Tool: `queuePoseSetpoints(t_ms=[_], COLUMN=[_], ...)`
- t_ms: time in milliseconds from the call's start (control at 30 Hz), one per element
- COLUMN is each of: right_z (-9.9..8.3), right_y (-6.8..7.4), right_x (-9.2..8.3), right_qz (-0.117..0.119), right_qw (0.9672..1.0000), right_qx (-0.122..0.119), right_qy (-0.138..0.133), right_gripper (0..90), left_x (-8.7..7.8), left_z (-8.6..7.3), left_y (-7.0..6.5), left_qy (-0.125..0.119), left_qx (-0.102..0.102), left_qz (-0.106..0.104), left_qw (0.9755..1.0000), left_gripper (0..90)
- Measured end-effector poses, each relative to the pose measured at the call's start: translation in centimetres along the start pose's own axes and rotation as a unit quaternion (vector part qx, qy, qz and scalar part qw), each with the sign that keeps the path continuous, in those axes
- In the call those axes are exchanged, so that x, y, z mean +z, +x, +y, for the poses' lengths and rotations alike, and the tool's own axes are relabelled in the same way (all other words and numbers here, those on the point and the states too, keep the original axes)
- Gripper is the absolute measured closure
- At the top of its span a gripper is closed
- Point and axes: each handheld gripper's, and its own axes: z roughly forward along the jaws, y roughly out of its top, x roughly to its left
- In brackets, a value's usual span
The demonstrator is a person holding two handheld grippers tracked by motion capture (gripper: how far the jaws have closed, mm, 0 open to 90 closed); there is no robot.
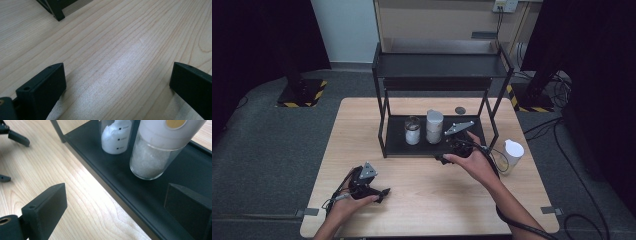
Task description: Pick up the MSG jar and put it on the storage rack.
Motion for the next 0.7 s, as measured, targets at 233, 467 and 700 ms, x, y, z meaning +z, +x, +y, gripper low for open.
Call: queuePoseSetpoints(t_ms=[233, 467, 700], right_z=[-1.1, -2.5, -4.0], right_y=[-0.3, 0.0, 0.4], right_x=[-0.1, -0.8, -1.5], right_qz=[0.015, 0.025, 0.031], right_qw=[0.9998, 0.9994, 0.9989], right_qx=[-0.008, -0.024, -0.035], right_qy=[0.004, -0.006, -0.011], right_gripper=[5.7, 5.6, 5.7], left_x=[0.0, 0.0, 0.0], left_z=[0.0, 0.0, 0.0], left_y=[0.0, 0.0, 0.0], left_qy=[0.000, 0.000, 0.000], left_qx=[0.000, 0.000, 0.000], left_qz=[0.000, 0.000, 0.000], left_qw=[1.0000, 1.0000, 1.0000], left_gripper=[0.0, 0.0, 0.0])
